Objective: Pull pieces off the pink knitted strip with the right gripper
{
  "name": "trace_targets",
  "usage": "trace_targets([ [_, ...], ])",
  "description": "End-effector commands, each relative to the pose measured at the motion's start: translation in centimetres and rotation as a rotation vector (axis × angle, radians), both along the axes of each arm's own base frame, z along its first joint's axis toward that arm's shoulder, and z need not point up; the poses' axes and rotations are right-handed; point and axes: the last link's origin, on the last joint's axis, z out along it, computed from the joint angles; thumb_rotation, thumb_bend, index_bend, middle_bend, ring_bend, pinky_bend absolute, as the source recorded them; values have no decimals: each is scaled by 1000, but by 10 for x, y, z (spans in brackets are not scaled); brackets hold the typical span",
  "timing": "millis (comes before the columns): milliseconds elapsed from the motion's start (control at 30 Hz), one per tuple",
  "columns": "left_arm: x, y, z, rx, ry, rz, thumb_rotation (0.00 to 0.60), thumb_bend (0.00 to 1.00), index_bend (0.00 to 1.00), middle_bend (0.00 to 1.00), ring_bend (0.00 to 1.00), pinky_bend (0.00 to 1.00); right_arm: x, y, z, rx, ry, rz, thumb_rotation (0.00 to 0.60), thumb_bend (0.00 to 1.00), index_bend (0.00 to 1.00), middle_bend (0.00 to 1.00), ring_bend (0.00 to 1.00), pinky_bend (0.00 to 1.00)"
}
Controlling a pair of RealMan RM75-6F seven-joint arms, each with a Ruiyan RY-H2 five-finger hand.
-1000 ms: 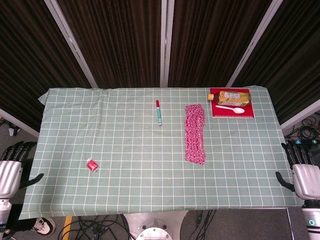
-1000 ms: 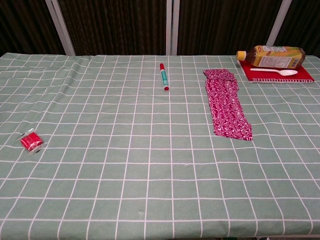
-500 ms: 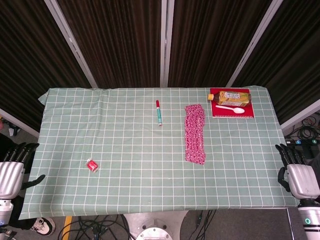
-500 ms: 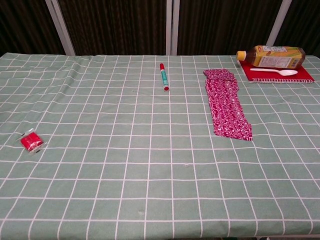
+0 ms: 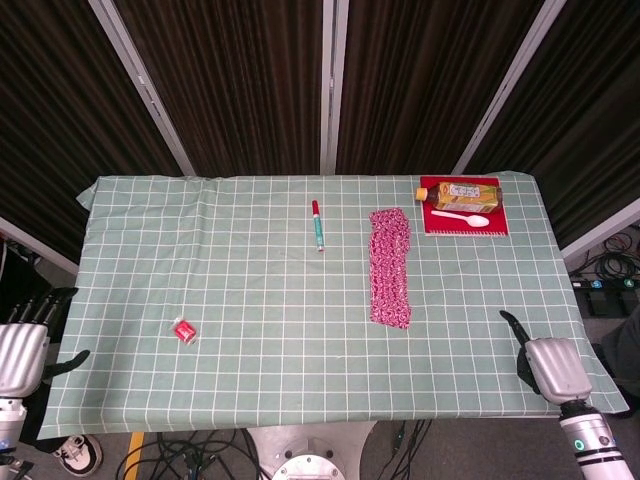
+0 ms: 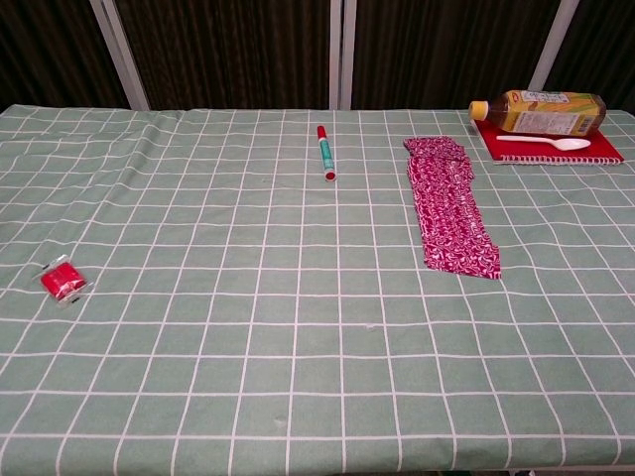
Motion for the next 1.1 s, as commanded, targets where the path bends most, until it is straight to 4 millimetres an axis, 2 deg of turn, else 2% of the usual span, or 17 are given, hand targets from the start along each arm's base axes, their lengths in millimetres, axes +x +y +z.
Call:
trace_targets([
  [33, -1, 0, 0, -4, 0, 2, 600, 95, 147, 157, 102, 172, 19, -2, -29, 69, 39, 56, 600, 938, 100, 893, 792, 726],
  [200, -7, 1, 1, 0, -13, 16, 600, 95, 147, 157, 102, 172, 43, -17, -65, 146, 73, 88, 600, 935, 100, 894, 796, 729],
  [467, -19, -1, 7, 10, -28, 40, 600, 96, 147, 157, 102, 172, 62, -53, -107, 283, 105, 35, 600, 953, 104, 905, 803, 729],
  [733, -27, -1, 10, 15, -41, 55, 600, 95, 147, 157, 102, 172, 82, -74, -129, 339, 112, 24, 600, 950, 74, 905, 802, 729],
  [1100, -35, -2, 17, 26, -47, 68, 600, 95, 147, 157, 102, 172, 95, -85, -144, 379, 138, 3, 600, 956, 53, 905, 803, 729],
])
